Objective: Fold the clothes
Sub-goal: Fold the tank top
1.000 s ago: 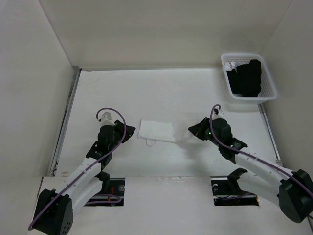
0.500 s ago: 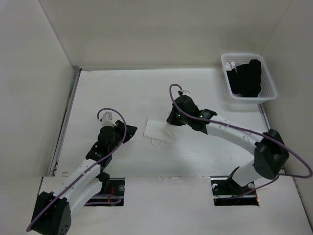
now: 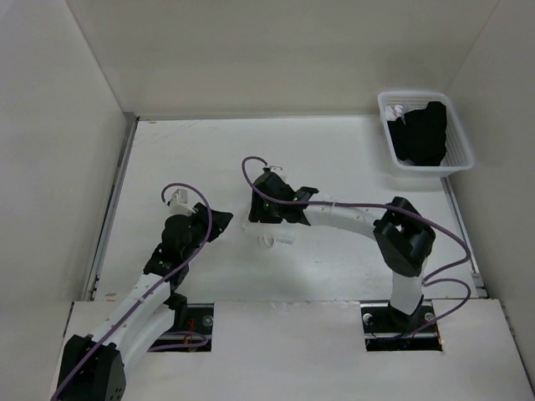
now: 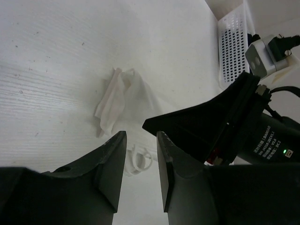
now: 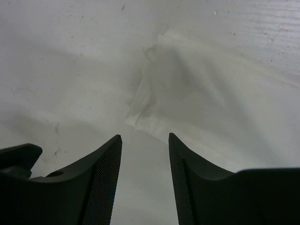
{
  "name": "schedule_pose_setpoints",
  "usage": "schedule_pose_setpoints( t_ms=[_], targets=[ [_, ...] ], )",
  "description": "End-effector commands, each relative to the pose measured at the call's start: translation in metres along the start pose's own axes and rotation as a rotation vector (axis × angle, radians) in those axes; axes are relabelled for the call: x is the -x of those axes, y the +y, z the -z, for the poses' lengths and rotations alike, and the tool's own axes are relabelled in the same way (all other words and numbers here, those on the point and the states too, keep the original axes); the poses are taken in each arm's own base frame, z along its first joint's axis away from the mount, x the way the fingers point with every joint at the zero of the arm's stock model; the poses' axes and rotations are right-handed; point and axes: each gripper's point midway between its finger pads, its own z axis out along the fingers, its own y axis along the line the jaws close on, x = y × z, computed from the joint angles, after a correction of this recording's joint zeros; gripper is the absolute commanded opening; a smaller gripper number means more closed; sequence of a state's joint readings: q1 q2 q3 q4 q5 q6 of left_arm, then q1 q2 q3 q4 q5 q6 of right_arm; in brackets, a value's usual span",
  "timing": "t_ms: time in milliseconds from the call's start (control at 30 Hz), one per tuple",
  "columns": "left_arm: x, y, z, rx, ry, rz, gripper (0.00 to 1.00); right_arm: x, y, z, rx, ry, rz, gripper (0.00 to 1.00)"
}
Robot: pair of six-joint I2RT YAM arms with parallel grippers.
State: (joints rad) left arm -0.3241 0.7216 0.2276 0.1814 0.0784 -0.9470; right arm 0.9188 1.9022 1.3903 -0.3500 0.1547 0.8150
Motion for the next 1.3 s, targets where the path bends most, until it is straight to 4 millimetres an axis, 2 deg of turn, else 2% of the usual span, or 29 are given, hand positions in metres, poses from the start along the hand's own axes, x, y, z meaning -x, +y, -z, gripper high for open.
schedule_pose_setpoints(
  t_ms=[0,67,133,167,233,300,400,533,600,700,767,867,967,1100,1167,1267],
  targets=[
    [0.004,-0.014,-0.003,-0.061,-0.006,-0.005,0.31,0.031,0.028,0.039,0.150,-0.134,-0.071,0.49],
    [0.002,-0.021,-0.007,-0.075,0.004,-0.009,0.31,0.028,0.021,0.053,0.191,-0.170,-0.075,0.46],
    [-0.002,-0.030,-0.012,-0.096,0.019,-0.017,0.31,0.020,0.008,0.056,0.217,-0.187,-0.069,0.30],
    [-0.005,-0.036,-0.016,-0.108,0.029,-0.021,0.31,0.016,0.002,0.055,0.234,-0.192,-0.069,0.19],
    [-0.013,-0.045,-0.022,-0.124,0.047,-0.033,0.31,0.012,-0.007,0.049,0.281,-0.190,-0.062,0.07],
    [-0.019,-0.055,-0.027,-0.142,0.063,-0.043,0.31,0.015,-0.007,0.039,0.366,-0.182,-0.062,0.03],
    [-0.027,-0.070,-0.037,-0.169,0.072,-0.057,0.31,0.021,0.004,0.028,0.483,-0.181,-0.066,0.03],
    [-0.037,-0.078,-0.056,-0.172,0.080,-0.066,0.29,0.035,-0.003,0.009,0.521,-0.204,-0.173,0.04],
    [-0.042,-0.064,-0.066,-0.125,0.077,-0.054,0.27,0.033,-0.003,-0.002,0.535,-0.184,-0.197,0.04],
    [-0.049,-0.028,-0.079,-0.018,0.087,-0.030,0.23,0.029,-0.003,-0.022,0.529,-0.151,-0.211,0.04],
    [-0.054,-0.009,-0.081,0.029,0.099,-0.012,0.22,0.029,-0.011,-0.037,0.498,-0.147,-0.233,0.04],
    [-0.057,-0.001,-0.073,0.027,0.101,0.013,0.22,0.036,-0.024,-0.052,0.475,-0.159,-0.283,0.05],
    [-0.055,-0.008,-0.059,-0.010,0.087,0.001,0.22,0.046,-0.025,-0.055,0.512,-0.173,-0.338,0.06],
    [-0.048,-0.010,-0.039,-0.018,0.069,-0.010,0.25,0.044,-0.023,-0.059,0.525,-0.149,-0.375,0.09],
    [-0.043,-0.010,-0.030,-0.019,0.056,-0.020,0.27,0.047,-0.018,-0.052,0.548,-0.150,-0.384,0.13],
    [-0.033,-0.012,-0.017,-0.019,0.026,-0.035,0.34,0.056,-0.007,-0.026,0.594,-0.183,-0.367,0.29]
  ],
)
